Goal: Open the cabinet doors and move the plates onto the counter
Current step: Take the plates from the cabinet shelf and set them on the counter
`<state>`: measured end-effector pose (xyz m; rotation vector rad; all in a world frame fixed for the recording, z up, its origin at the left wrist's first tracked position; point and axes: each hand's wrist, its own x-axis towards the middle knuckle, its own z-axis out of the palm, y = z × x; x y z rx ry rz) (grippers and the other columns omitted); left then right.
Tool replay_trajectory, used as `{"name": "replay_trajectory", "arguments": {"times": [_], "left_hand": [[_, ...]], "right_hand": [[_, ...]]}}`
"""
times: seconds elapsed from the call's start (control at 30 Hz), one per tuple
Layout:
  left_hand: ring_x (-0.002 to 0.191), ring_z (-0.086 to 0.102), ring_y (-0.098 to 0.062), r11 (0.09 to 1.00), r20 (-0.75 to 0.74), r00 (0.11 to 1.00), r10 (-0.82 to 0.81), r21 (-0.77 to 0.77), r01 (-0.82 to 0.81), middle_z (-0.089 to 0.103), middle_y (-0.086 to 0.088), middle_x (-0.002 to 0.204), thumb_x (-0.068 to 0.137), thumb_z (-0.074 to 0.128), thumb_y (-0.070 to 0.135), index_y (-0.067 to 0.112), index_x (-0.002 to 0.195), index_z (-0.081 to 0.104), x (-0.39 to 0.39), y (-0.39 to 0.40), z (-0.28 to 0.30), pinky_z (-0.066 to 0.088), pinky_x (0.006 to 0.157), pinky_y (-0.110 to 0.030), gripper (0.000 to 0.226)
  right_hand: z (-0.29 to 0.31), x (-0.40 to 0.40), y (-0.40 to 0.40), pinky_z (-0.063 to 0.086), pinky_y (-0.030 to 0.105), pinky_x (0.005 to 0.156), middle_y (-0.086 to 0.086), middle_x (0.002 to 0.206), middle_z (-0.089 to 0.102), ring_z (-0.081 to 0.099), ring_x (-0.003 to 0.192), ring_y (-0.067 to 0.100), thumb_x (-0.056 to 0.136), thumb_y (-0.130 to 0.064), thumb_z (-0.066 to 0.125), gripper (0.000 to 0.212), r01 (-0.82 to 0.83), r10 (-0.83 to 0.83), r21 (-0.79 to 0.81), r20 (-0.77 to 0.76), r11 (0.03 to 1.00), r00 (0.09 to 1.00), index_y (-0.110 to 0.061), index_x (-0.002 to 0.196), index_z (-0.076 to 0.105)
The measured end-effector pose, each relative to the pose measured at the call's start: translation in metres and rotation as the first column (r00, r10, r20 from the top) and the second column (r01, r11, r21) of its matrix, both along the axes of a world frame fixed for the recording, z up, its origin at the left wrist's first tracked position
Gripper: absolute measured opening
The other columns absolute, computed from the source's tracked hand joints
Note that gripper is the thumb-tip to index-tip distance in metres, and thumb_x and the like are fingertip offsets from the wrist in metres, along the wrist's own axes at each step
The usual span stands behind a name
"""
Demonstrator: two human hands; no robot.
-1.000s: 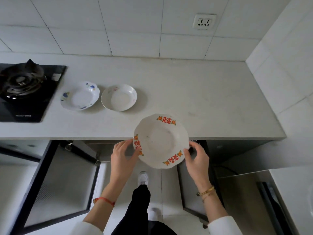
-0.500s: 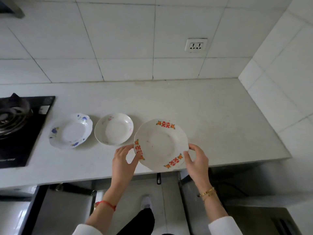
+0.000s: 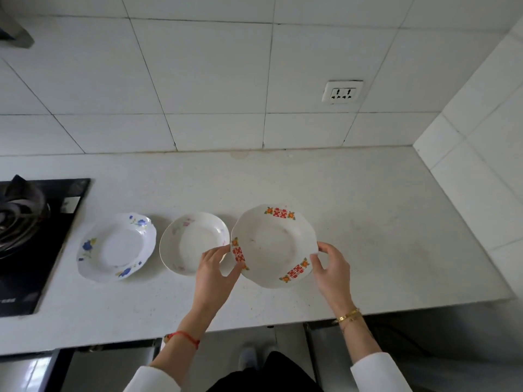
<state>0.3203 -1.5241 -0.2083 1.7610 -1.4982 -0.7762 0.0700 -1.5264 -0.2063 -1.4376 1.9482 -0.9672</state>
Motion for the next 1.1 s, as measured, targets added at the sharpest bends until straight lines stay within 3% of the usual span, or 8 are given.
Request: {"name": "replay_trajectory", "arguments": {"times": [0.23, 0.4, 0.5, 0.6, 0.77, 0.9, 1.1], "left_hand": [[0.119, 0.05, -0.023, 0.996, -0.007, 0.999, 0.043, 0.082, -0.042, 0.068, -0.002, 0.119, 0.078, 0.078, 0.029, 0.016, 0.117, 0.068, -0.014, -0.022, -0.012, 0.036, 0.095, -0.029, 0.042], [0.117, 0.052, -0.025, 0.986, 0.046, 0.996, 0.081, 0.142, -0.087, 0.07, -0.004, 0.115, 0.076, 0.08, 0.03, 0.015, 0.115, 0.069, -0.02, -0.033, -0.026, 0.04, 0.095, -0.034, 0.043], [0.114, 0.051, -0.026, 0.981, 0.112, 0.992, 0.05, 0.179, -0.069, 0.071, -0.002, 0.11, 0.076, 0.078, 0.036, 0.018, 0.111, 0.07, -0.023, -0.039, -0.034, 0.044, 0.094, -0.04, 0.04], [0.115, 0.05, -0.025, 0.97, 0.195, 0.981, 0.022, 0.231, -0.068, 0.07, 0.0, 0.111, 0.076, 0.076, 0.043, 0.021, 0.112, 0.069, -0.023, -0.046, -0.042, 0.042, 0.095, -0.042, 0.043], [0.117, 0.05, -0.024, 0.962, 0.256, 0.966, 0.03, 0.254, -0.097, 0.069, 0.001, 0.115, 0.076, 0.074, 0.045, 0.023, 0.113, 0.068, -0.025, -0.051, -0.051, 0.037, 0.099, -0.041, 0.044], [0.119, 0.048, -0.021, 0.96, 0.299, 0.954, 0.031, 0.256, -0.112, 0.068, 0.004, 0.116, 0.076, 0.074, 0.047, 0.023, 0.114, 0.068, -0.026, -0.053, -0.056, 0.031, 0.101, -0.036, 0.045], [0.119, 0.047, -0.021, 0.961, 0.36, 0.933, 0.01, 0.254, -0.108, 0.068, 0.004, 0.117, 0.076, 0.073, 0.048, 0.023, 0.115, 0.068, -0.027, -0.055, -0.054, 0.03, 0.101, -0.035, 0.046]], "right_hand": [[-0.01, -0.011, -0.033, 0.05, 0.034, 0.094, 0.001, 0.111, 0.066, 0.059, 0.106, 0.017, 0.089, -0.014, 0.064, 0.024, -0.045, 0.046, 0.042, -0.023, 0.998, 0.999, -0.011, 0.113, 0.063], [-0.023, -0.016, -0.054, 0.046, 0.026, 0.093, 0.004, 0.116, 0.065, 0.057, 0.112, 0.019, 0.089, -0.015, 0.064, 0.027, -0.086, 0.095, 0.125, -0.061, 0.988, 0.994, -0.011, 0.116, 0.062], [-0.031, -0.017, -0.063, 0.049, 0.03, 0.096, 0.003, 0.117, 0.065, 0.057, 0.113, 0.019, 0.089, -0.015, 0.065, 0.029, -0.107, 0.12, 0.168, -0.072, 0.98, 0.99, -0.01, 0.118, 0.062], [-0.037, -0.017, -0.073, 0.049, 0.034, 0.098, 0.003, 0.119, 0.064, 0.056, 0.115, 0.02, 0.089, -0.014, 0.065, 0.031, -0.105, 0.12, 0.205, -0.066, 0.973, 0.991, -0.01, 0.119, 0.061], [-0.048, -0.017, -0.083, 0.047, 0.026, 0.093, 0.004, 0.117, 0.064, 0.057, 0.114, 0.02, 0.087, -0.011, 0.065, 0.029, -0.114, 0.132, 0.244, -0.055, 0.963, 0.99, -0.01, 0.116, 0.061], [-0.055, -0.017, -0.087, 0.053, 0.041, 0.096, 0.003, 0.116, 0.064, 0.057, 0.113, 0.021, 0.086, -0.012, 0.067, 0.029, -0.119, 0.135, 0.271, -0.04, 0.955, 0.99, -0.012, 0.115, 0.061], [-0.062, -0.016, -0.09, 0.054, 0.044, 0.096, 0.005, 0.118, 0.064, 0.057, 0.116, 0.023, 0.086, -0.014, 0.068, 0.032, -0.118, 0.136, 0.301, -0.041, 0.946, 0.99, -0.012, 0.117, 0.06]]}}
